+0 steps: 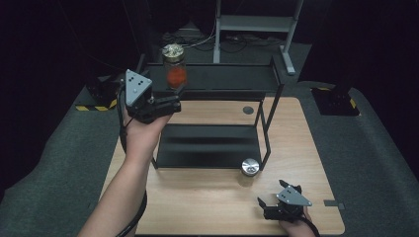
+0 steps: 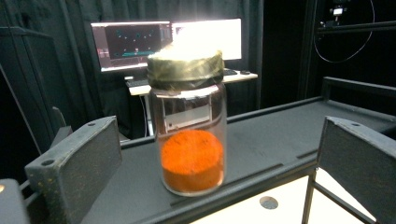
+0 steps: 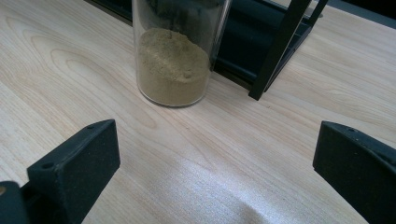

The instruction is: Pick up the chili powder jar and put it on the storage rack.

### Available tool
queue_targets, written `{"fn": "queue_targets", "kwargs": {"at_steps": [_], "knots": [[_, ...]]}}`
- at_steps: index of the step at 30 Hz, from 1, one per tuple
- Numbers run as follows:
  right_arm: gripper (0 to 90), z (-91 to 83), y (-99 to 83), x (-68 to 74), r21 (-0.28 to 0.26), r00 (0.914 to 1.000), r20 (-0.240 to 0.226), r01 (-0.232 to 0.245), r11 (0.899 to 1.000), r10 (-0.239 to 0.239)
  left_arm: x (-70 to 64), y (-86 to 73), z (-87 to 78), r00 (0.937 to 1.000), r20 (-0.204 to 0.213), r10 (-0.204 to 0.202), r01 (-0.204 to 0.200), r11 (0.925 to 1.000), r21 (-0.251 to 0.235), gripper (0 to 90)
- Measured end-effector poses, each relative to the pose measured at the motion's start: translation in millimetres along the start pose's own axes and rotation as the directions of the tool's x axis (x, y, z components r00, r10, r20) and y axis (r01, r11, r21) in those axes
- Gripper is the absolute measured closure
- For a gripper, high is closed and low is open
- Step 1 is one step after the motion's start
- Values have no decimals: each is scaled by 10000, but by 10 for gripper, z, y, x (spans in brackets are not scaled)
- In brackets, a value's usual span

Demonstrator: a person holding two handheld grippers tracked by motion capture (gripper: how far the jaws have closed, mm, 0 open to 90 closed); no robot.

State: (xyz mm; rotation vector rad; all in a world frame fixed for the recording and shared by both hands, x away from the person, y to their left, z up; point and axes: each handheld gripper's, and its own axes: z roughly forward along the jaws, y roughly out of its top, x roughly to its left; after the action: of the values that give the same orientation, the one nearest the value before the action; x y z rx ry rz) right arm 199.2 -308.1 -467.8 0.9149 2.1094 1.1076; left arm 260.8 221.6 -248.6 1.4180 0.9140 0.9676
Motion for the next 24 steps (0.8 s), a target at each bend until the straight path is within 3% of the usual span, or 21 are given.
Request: {"fn": "queue_targets", "kwargs": {"at_steps": [16,24], "knots": [[0,0,1,3,3,10000,8,27,10000,-27,-17,-219,-213,9999,105,-127,124,9996,253,4],[0,1,1,7,1,10000,15,44,10000,-44,-50,-354,-294,9996,279,10,-21,9993,384,4]]}}
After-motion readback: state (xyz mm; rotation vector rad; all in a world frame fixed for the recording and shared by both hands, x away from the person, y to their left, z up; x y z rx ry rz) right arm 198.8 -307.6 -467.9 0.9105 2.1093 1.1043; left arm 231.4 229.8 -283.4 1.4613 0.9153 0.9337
